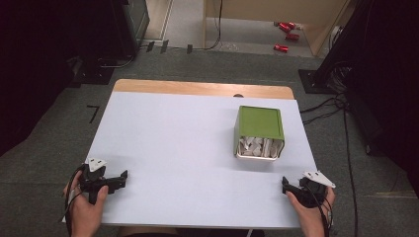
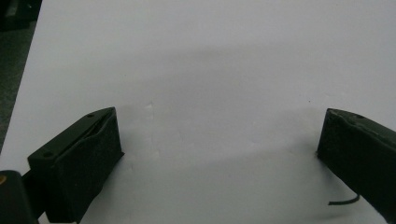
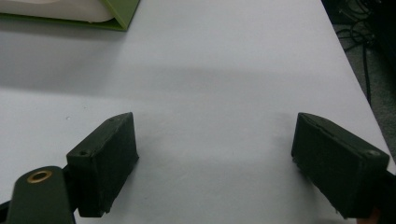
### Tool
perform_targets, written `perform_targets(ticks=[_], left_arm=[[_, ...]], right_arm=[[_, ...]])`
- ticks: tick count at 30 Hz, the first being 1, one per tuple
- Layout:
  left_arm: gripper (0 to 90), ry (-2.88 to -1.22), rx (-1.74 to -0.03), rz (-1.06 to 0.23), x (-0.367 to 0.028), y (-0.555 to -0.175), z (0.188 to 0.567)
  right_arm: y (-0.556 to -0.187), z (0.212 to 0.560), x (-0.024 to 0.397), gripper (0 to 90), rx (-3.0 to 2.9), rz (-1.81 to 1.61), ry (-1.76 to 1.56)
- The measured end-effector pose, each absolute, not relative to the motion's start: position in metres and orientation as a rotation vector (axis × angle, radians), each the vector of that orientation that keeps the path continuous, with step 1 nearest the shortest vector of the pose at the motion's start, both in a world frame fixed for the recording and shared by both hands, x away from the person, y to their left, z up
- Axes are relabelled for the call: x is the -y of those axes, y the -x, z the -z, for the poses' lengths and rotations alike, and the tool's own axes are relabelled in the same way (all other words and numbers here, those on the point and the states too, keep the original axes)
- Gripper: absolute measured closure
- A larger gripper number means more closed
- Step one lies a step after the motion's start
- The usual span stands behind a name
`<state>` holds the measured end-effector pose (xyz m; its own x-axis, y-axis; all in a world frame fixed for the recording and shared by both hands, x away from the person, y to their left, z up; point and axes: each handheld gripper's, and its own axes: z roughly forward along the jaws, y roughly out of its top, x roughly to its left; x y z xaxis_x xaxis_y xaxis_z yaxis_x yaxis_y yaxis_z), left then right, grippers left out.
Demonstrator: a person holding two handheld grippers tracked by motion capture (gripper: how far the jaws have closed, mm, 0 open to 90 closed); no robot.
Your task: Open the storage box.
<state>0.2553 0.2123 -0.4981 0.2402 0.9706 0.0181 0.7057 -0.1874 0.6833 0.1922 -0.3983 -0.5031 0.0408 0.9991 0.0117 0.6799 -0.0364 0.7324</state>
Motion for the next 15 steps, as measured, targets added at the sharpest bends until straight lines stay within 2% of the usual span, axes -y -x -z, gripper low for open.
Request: perform_targets(ticks=[8,15], left_arm=[[0.0,-1.965,-1.527,-0.624,-0.212,-0.255,0.498],[0.0,-1.965,-1.527,-0.624,-0.212,-0.255,0.498]], right_arm=[[-0.192,0.5,0.396,14.0,-1.667,-0.761,-1.79],[-0.189,0.481,0.39,14.5,-1.61,-0.882,-1.781]])
